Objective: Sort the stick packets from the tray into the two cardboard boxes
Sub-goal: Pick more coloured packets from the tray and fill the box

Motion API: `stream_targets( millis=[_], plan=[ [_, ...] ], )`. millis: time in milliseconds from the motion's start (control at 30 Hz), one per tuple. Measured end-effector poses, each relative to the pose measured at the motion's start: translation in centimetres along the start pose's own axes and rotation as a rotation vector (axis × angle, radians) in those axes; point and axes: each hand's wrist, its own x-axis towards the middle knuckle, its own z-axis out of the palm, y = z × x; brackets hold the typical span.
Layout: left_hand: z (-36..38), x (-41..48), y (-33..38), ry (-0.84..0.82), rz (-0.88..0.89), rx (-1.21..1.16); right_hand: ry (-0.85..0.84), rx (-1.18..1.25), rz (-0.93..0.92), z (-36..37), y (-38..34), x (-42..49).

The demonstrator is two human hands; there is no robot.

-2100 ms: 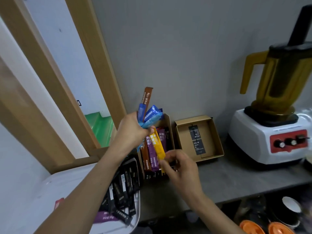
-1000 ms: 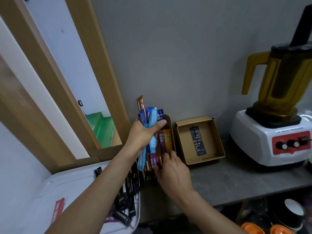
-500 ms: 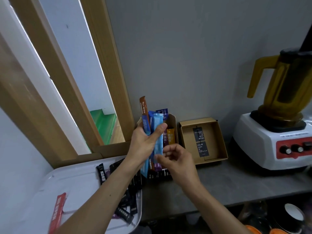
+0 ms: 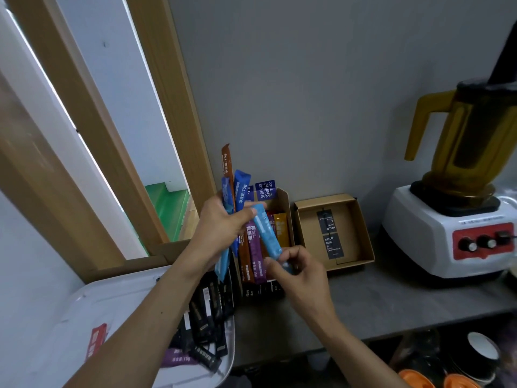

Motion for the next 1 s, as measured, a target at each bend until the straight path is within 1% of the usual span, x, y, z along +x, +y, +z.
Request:
stream_targets(
  millis=[167, 400, 467, 567, 633, 667, 733, 800, 833, 933, 1000],
  plan=[
    [-0.3, 0.2, -0.2, 0.089, 0.023, 0.041, 0.008, 0.128, 0.048, -0.1, 0.6, 0.1],
    [0.0, 0.3, -0.3, 0.208, 0.115, 0.128, -0.070, 0.179, 0.102, -0.3, -0.2, 0.6],
    [-0.1, 0.3, -0.1, 0.213, 0.124, 0.138, -0.075, 0.189, 0.109, -0.2, -0.2, 0.6],
    [-0.5, 0.1, 0.0, 0.240, 0.156, 0.202, -0.038, 0.266, 0.131, -0.2, 0.0, 0.4],
    [-1.3, -0.3, 0.2, 0.227, 0.150, 0.256, 0.028, 0.403, 0.174, -0.3, -0.4, 0.5],
    [-1.7, -0.4, 0.2, 0.191, 0.124, 0.280, 0.059, 0.489, 0.188, -0.4, -0.8, 0.8],
    [-2.5, -0.7, 0.5, 0.081, 0.036, 0.331, 0.105, 0.596, 0.158, -0.8, -1.8, 1.5],
    [-2.7, -0.9, 0.8, -0.008, -0.028, 0.367, 0.144, 0.569, 0.056, -0.9, -2.9, 2.4],
    [-2.7, -1.0, 0.9, -0.022, -0.032, 0.362, 0.167, 0.515, -0.001, -0.7, -3.2, 2.9],
    [-2.4, -1.0, 1.3, 0.043, 0.035, 0.244, 0.229, 0.325, -0.120, 0.0, -3.6, 4.1],
    [-1.8, -1.0, 1.7, 0.068, 0.084, 0.158, 0.213, 0.139, -0.139, 0.2, -3.6, 4.5]
  ],
)
